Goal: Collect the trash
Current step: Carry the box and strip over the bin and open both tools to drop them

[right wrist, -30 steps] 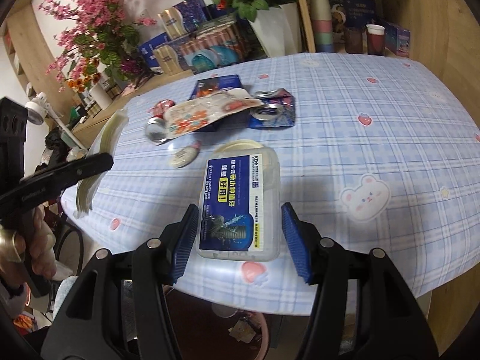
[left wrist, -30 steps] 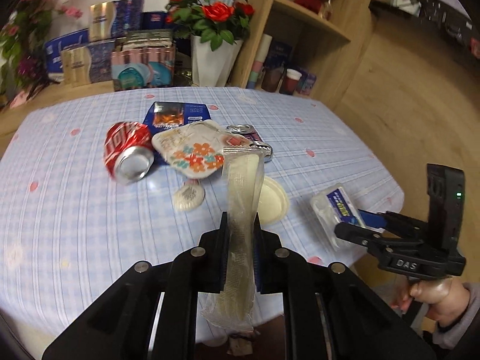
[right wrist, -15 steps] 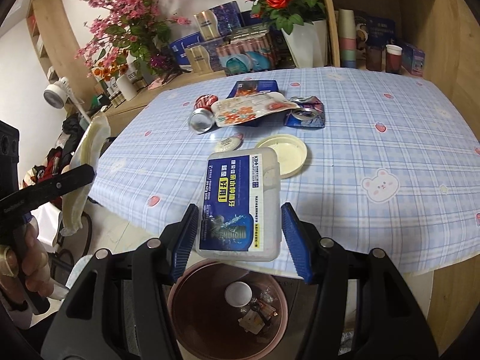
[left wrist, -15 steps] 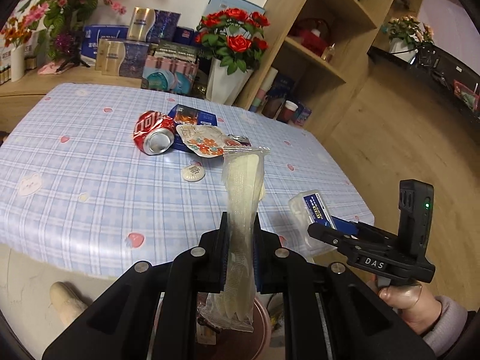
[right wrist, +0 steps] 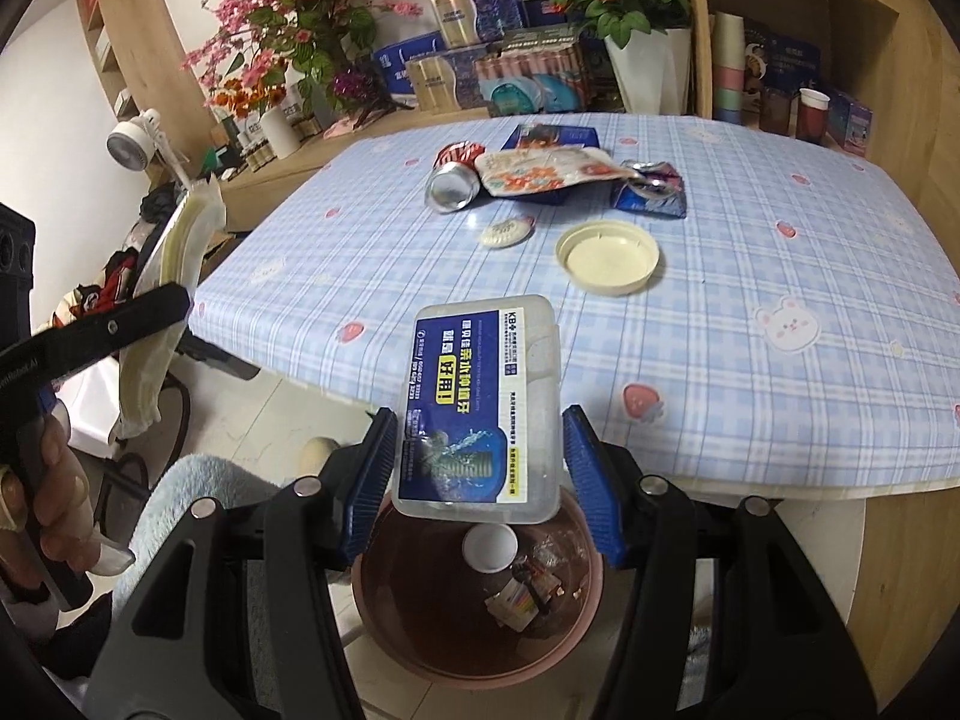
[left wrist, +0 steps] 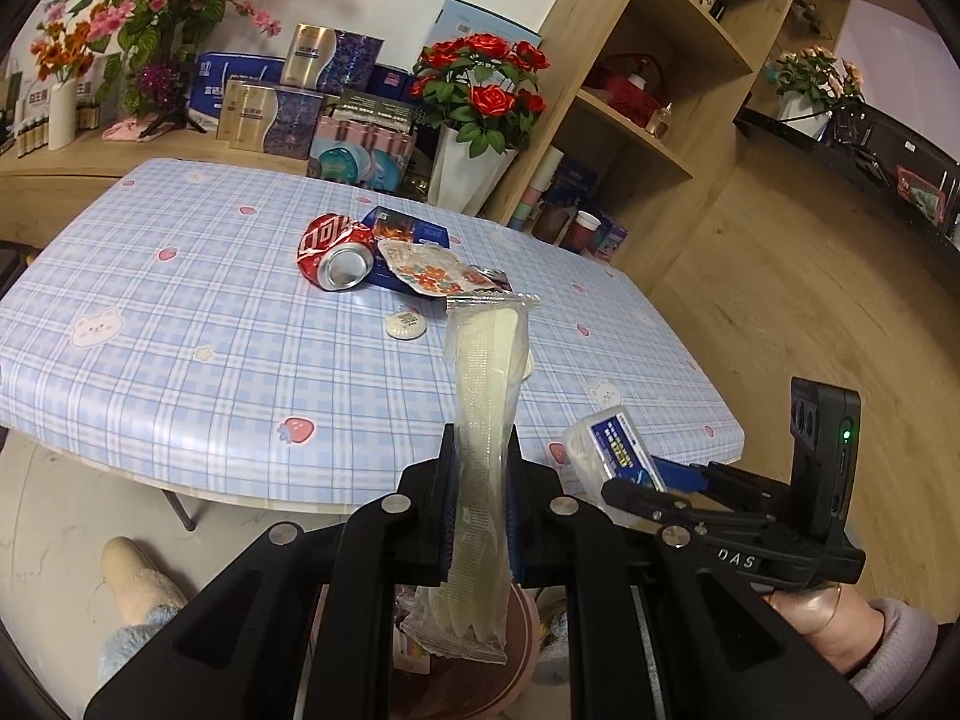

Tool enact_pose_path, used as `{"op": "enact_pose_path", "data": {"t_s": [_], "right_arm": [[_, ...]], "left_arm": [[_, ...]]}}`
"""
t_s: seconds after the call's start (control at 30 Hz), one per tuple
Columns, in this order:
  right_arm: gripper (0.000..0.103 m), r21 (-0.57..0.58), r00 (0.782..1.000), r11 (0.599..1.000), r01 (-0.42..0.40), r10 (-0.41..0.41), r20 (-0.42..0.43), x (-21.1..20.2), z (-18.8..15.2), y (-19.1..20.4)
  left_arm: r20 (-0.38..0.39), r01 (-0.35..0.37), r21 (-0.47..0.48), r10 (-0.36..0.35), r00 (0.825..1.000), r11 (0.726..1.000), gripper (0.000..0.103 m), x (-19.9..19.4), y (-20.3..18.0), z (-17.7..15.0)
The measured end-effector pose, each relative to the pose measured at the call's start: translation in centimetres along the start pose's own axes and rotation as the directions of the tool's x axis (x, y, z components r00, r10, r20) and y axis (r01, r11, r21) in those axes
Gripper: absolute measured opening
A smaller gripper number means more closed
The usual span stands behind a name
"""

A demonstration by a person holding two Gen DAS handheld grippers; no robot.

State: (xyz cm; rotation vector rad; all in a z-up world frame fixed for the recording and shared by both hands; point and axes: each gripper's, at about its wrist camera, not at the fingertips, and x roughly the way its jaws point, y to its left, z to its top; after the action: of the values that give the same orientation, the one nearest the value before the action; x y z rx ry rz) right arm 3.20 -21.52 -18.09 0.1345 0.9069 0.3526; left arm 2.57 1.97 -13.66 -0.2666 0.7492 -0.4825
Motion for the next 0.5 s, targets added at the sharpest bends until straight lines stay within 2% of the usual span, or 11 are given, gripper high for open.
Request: {"op": "enact_pose_path", "data": {"t_s": [0.3, 0.47, 0.5], "right_arm": [[0.060, -0.003, 0.999, 1.000, -0.018, 0.018, -0.031, 0.6, -0.4, 0.7], [0.077, 0.016, 1.000, 1.000, 0.016, -0.017, 0.012, -0.1, 0.0, 0.1], [0.084, 0.024, 0.999, 0.999, 0.029, -0.030, 0.022, -0.2, 0.1, -0.2]], "left_arm": [[-0.013, -0.003, -0.008, 0.003, 1.000, 1.000, 0.013, 0.1, 0.3, -0.8], [-0.042, -0.013, -0.002, 0.013, 0.999, 1.000, 0.013, 0.7, 0.3, -1.4], [-0.049, -0.013, 0.000, 0.013, 0.999, 1.000, 0.013, 0.8, 0.3, -1.5]]}}
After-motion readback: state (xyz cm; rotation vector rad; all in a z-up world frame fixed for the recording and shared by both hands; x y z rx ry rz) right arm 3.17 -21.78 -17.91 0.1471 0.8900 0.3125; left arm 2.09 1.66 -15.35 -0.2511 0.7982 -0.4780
